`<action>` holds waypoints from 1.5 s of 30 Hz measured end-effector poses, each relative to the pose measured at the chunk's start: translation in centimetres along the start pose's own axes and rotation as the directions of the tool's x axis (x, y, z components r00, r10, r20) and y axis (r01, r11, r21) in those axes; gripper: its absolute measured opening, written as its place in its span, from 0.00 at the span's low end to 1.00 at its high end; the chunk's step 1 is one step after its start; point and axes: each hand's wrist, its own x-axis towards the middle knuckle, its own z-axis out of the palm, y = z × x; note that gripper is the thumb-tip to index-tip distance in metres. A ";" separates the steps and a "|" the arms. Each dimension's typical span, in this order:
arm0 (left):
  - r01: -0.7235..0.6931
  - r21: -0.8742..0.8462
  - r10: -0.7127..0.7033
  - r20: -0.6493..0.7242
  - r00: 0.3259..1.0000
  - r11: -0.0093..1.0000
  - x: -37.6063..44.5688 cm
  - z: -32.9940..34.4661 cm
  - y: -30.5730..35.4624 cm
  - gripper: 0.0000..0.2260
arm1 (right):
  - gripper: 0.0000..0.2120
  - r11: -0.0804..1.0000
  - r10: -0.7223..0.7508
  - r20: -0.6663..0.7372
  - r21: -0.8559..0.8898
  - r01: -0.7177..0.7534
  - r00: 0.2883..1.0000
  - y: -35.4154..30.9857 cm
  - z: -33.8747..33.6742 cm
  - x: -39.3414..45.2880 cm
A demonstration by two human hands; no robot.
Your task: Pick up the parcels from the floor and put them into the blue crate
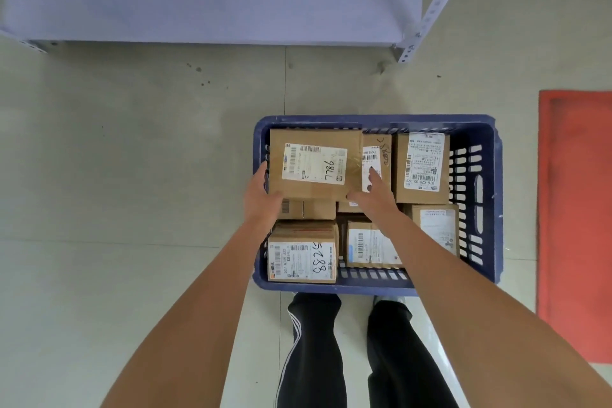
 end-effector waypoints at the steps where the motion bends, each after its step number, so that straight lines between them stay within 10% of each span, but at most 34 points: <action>1: -0.006 0.019 0.006 0.003 1.000 1.000 -0.7 -0.3 -0.5 0.28 | 0.38 1.000 0.004 -0.011 0.007 -0.004 1.000 0.6 -0.1 -0.6; 10: 0.046 0.251 -0.049 0.006 0.999 0.967 -6.7 -1.1 -7.1 0.36 | 0.37 0.959 0.091 0.129 -0.279 -0.052 0.988 8.1 3.6 -7.1; 18: -0.026 0.354 0.034 -0.016 0.999 0.935 -8.3 -0.1 -14.0 0.41 | 0.20 0.715 -0.051 0.073 -0.694 0.088 0.996 11.9 6.7 -6.8; 26: 0.115 0.072 -0.115 -0.001 0.993 0.991 -8.4 0.1 -15.0 0.36 | 0.18 0.677 -0.042 -0.012 -0.736 0.020 0.999 12.6 7.3 -5.8; 45: 0.148 0.059 -0.134 -0.196 0.971 0.987 -12.6 -0.1 -15.8 0.30 | 0.22 0.705 -0.240 -0.049 -0.695 0.140 0.970 14.9 5.3 -11.3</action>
